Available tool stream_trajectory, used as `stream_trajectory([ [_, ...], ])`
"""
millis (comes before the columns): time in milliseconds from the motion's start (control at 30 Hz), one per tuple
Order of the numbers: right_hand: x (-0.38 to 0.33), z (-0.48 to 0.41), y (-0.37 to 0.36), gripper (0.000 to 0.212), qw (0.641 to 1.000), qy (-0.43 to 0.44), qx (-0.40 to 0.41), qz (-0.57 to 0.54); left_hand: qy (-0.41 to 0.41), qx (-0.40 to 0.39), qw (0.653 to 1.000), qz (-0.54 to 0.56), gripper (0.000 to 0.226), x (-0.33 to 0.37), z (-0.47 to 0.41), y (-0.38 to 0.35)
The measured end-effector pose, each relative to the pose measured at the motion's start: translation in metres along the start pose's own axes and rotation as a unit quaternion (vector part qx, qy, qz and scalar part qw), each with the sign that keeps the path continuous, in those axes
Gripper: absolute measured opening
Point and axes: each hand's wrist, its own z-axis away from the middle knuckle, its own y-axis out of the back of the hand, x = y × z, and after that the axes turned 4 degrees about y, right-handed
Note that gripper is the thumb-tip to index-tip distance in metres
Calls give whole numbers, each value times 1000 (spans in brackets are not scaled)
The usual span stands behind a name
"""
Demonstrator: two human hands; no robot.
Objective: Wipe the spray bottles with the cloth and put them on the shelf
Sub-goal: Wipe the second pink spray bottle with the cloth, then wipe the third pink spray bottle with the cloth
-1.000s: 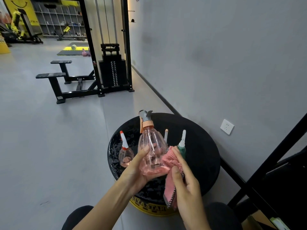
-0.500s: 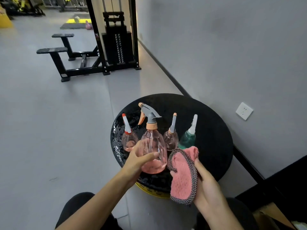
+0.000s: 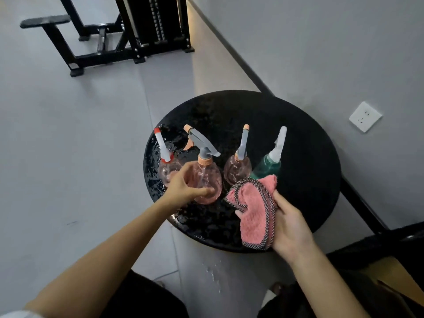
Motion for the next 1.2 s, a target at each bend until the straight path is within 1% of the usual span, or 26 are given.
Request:
stream_trajectory([
  [133,-2,-9,2,39,1000,-4,-10,-14,4,-18,997,-70,71,1,-24,-3],
  [300,0,-17,6,39,1000,1,-6,-29,4,2,991,-132,76,-1,-43,-10],
  [433,-5,-18,7,40,999,12,-5,-37,18,-8,992,-126,68,-9,-51,-8],
  [567,-8,-19,6,39,999,18,-3,-41,20,-45,991,-125,73,-9,-56,-3],
  [700,-7,-18,5,40,999,16,-5,-49,25,-43,991,-123,75,-3,-60,-2],
  [800,-9,-18,6,40,998,21,-3,-51,33,-11,993,-109,74,1,-60,-9],
  [867,-10,-17,6,40,998,24,-6,-50,26,31,994,-104,71,5,-59,-17],
  [967,-14,-15,8,41,998,31,-8,-54,20,71,993,-90,80,7,-48,-25],
  [1033,-16,-13,10,42,998,37,-5,-60,3,121,989,-82,83,-3,-37,-26],
  [1067,-17,-12,10,42,997,38,-4,-65,-16,156,984,-90,77,-8,-30,-28],
  [1133,-20,-9,11,41,996,43,-2,-72,-61,217,971,-79,55,-16,-11,-37],
  [1200,-22,-6,11,41,996,48,-3,-79,-110,229,964,-73,37,-16,7,-51],
])
